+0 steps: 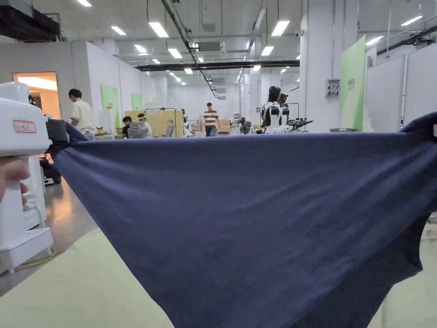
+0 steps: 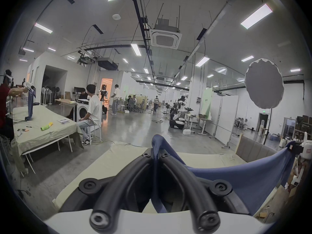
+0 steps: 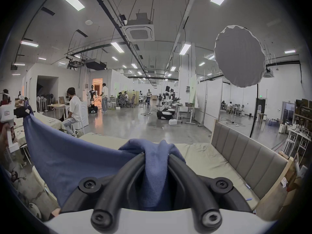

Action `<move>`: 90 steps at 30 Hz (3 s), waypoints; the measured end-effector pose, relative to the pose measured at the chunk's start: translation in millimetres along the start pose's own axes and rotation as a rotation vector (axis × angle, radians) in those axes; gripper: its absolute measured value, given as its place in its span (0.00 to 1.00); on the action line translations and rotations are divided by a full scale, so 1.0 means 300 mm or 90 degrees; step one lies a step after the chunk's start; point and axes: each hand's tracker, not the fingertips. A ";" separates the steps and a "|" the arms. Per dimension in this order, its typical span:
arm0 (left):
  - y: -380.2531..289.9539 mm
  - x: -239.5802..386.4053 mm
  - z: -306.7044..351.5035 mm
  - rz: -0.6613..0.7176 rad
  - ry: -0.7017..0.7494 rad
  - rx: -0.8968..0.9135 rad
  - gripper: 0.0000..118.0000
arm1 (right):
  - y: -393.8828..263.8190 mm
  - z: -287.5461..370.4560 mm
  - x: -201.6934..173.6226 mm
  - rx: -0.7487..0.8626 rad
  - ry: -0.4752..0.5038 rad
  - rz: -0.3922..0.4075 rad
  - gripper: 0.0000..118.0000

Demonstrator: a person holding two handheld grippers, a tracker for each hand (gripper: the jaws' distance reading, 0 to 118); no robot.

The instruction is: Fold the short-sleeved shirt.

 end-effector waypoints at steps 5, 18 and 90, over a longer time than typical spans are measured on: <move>-0.002 0.074 -0.150 -0.036 0.020 -0.003 0.02 | 0.013 -0.167 0.017 -0.004 -0.025 0.005 0.05; -0.166 0.354 -0.759 -0.136 0.129 0.029 0.02 | -0.024 -0.802 0.033 0.048 -0.131 0.000 0.05; -1.253 -0.061 0.297 0.015 0.006 -0.226 0.00 | -1.186 0.202 -0.078 -0.167 0.006 -0.057 0.04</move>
